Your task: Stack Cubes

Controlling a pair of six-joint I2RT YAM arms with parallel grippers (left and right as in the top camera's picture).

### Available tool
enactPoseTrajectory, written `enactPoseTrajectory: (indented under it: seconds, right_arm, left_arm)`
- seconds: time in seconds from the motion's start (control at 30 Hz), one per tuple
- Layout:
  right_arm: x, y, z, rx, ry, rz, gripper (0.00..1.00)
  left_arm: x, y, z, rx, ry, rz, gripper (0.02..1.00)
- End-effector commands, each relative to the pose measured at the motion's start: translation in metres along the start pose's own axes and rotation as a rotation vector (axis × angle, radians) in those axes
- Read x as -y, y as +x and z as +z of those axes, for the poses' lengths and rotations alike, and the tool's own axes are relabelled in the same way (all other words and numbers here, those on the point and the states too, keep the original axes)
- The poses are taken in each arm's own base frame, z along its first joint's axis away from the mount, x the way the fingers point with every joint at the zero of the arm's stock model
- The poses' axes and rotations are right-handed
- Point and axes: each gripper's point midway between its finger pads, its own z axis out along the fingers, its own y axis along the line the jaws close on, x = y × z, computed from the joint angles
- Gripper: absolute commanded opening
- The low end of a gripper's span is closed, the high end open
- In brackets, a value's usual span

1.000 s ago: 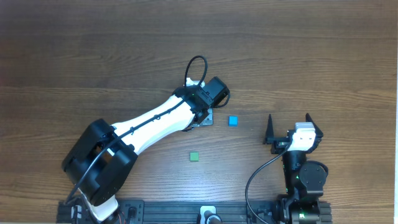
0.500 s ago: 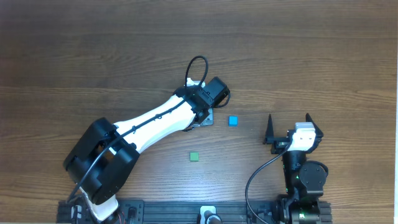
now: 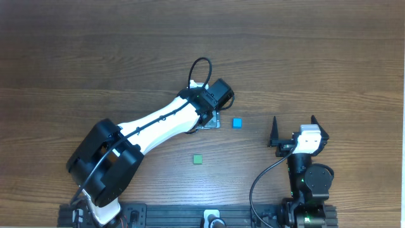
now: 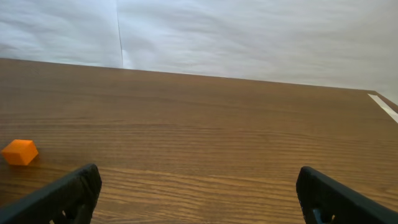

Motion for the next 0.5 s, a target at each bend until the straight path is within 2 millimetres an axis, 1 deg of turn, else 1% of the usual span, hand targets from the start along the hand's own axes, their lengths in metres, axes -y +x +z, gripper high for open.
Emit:
enactPoseTrajectory:
  seconds: [0.03,0.13,0.17,0.33,0.43,0.47,0.5]
  right_arm:
    - [0.001,0.002,0.000,0.001,0.007,-0.001,0.991]
    - [0.001,0.002,0.000,0.001,0.007,-0.001,0.993]
    - [0.001,0.002,0.000,0.001,0.007,-0.001,0.993]
    - [0.001,0.002,0.000,0.001,0.007,-0.001,0.991]
    - [0.001,0.002,0.000,0.001,0.007,-0.001,0.993]
    - [0.001,0.002,0.000,0.001,0.007,-0.001,0.993]
    - [0.001,0.002,0.000,0.001,0.007,-0.001,0.993]
  left_arm:
    - [0.000,-0.006,0.003,0.011,-0.006,-0.008,0.965]
    - [0.002,-0.013,0.000,0.025,0.005,-0.019,0.978]
    - [0.005,-0.028,-0.007,0.050,0.022,-0.041,0.976]
    - [0.009,-0.070,-0.024,0.107,0.063,-0.066,0.972]
    - [0.011,-0.091,-0.022,0.120,0.064,-0.060,0.961]
    - [0.011,-0.096,-0.019,0.117,0.061,-0.062,0.954]
    - [0.010,-0.100,-0.011,0.111,0.052,-0.070,0.947]
